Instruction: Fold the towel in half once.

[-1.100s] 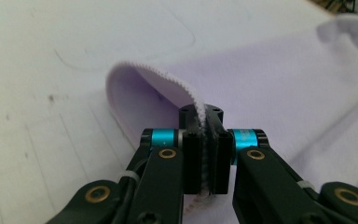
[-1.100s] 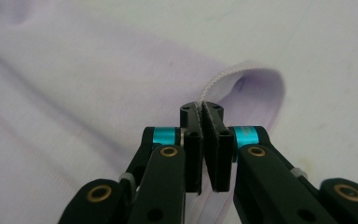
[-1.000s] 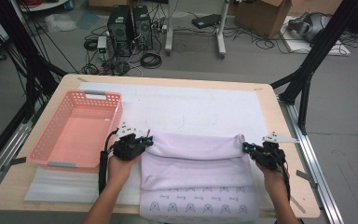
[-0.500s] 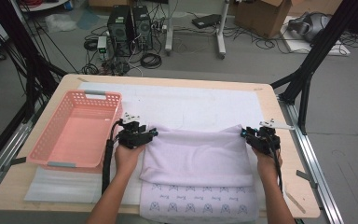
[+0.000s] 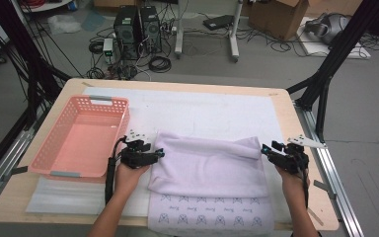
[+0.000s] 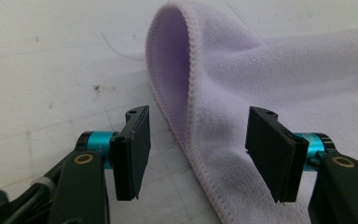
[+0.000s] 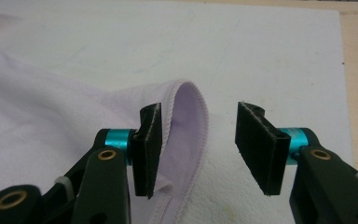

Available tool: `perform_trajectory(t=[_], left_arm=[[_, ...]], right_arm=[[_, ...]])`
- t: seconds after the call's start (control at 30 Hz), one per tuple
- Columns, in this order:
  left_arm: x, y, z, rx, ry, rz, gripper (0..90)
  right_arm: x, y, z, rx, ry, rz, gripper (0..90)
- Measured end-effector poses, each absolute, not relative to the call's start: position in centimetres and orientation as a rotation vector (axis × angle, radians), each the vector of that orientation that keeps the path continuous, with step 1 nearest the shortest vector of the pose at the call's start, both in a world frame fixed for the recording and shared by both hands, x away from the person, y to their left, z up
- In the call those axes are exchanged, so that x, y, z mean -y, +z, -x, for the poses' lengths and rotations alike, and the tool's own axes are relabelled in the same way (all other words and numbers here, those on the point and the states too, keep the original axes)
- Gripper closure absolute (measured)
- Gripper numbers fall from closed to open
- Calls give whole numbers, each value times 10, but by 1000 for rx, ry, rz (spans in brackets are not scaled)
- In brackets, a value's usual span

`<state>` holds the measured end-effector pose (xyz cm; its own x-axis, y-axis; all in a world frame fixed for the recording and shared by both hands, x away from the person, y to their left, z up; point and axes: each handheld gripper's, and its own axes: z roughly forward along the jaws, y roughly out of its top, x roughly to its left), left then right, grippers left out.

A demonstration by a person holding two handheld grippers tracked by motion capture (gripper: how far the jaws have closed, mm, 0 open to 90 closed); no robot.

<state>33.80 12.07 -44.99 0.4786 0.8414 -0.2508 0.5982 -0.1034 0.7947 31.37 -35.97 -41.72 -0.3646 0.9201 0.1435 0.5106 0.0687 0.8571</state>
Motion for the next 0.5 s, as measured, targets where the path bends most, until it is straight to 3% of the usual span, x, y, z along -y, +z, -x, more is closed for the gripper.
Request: perform_trajectory(t=[0.2,0.37,0.5], left_arm=[[-113,-453,-343,-1203,315,-1823,424],[-107,-453,-344,-1189,325,-1844,412],[-103,-452,-344,-1173,351,-1875,438]], right_arm=[[354,-421,-311,-2046,1277,-1399,396],[341,-443,-312,-2120,1107,-1449,214],[333,-449,-316,-2139,1053,-1447,202]])
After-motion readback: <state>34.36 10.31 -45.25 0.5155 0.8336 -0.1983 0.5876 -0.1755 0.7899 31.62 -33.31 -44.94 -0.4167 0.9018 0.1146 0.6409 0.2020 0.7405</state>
